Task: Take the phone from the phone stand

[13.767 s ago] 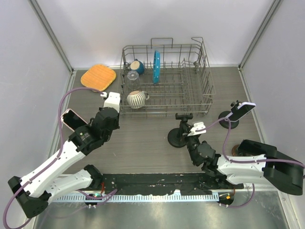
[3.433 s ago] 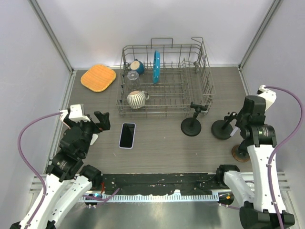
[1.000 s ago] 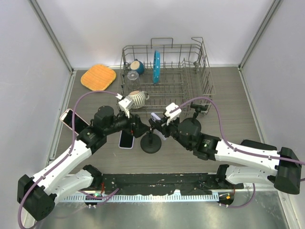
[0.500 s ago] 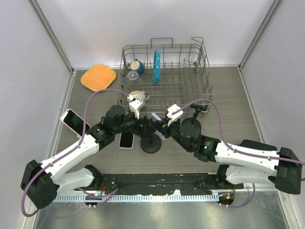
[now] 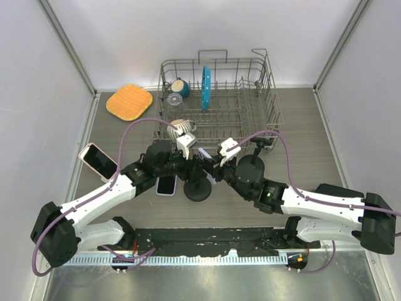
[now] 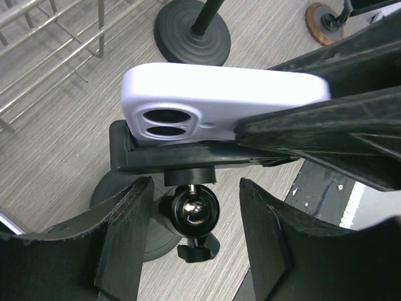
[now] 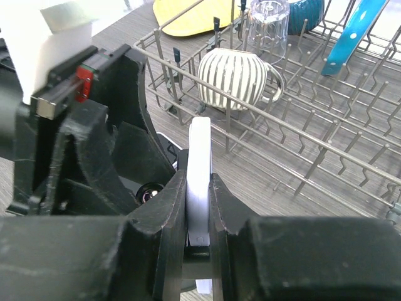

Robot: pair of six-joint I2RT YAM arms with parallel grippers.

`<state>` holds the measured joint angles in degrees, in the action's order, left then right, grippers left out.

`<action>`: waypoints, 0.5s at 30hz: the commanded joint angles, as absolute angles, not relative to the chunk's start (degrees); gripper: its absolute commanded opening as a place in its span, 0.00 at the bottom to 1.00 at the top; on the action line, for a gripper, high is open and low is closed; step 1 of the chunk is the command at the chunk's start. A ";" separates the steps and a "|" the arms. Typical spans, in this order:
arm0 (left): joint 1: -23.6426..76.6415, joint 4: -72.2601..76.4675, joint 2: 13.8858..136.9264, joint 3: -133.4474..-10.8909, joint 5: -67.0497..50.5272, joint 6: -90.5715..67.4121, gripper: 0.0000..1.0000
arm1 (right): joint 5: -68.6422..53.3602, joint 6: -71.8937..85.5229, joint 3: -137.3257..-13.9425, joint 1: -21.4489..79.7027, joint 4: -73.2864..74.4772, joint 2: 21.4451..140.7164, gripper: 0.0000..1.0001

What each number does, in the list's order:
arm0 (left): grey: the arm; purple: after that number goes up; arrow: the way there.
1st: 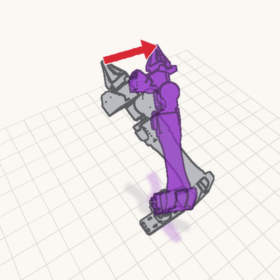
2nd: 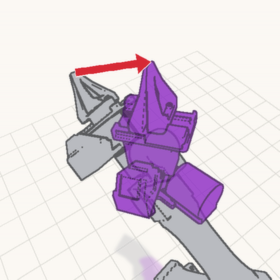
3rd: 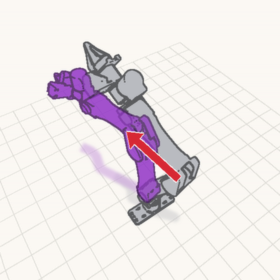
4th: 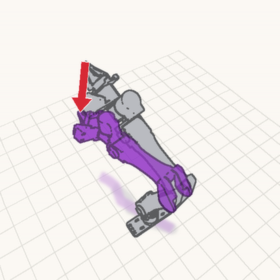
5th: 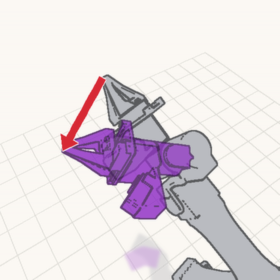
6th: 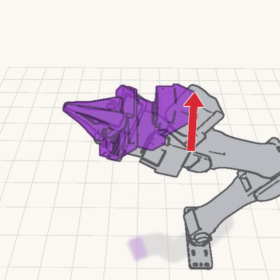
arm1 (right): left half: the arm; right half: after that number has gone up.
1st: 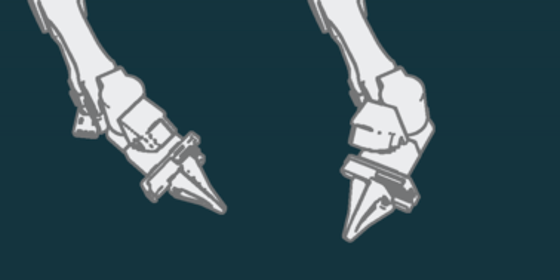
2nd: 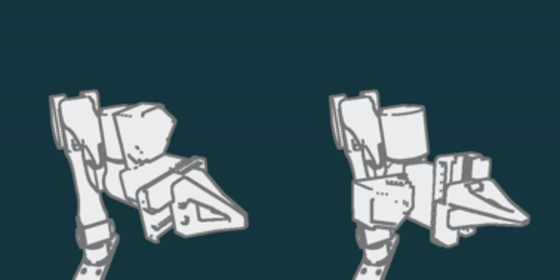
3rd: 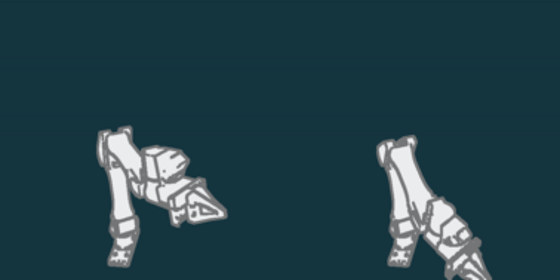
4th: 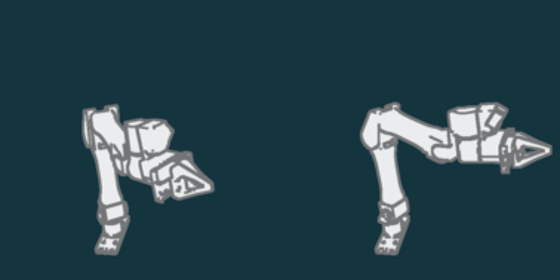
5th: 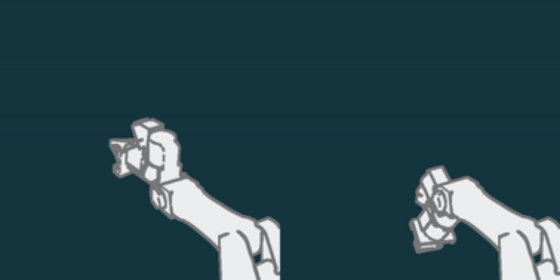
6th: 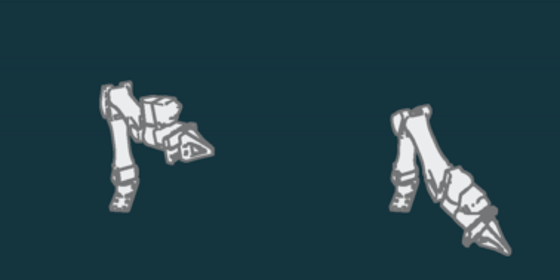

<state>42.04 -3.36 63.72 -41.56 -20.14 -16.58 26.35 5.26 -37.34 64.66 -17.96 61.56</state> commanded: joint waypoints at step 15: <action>42.28 -1.68 64.78 -42.37 -18.81 -24.08 0.01 | 28.47 7.38 -27.86 67.85 -30.85 59.68 0.01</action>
<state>42.33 -3.55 66.26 -41.71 -18.85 -18.15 28.62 5.67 -30.04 65.93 -28.71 59.48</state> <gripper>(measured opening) 0.390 0.223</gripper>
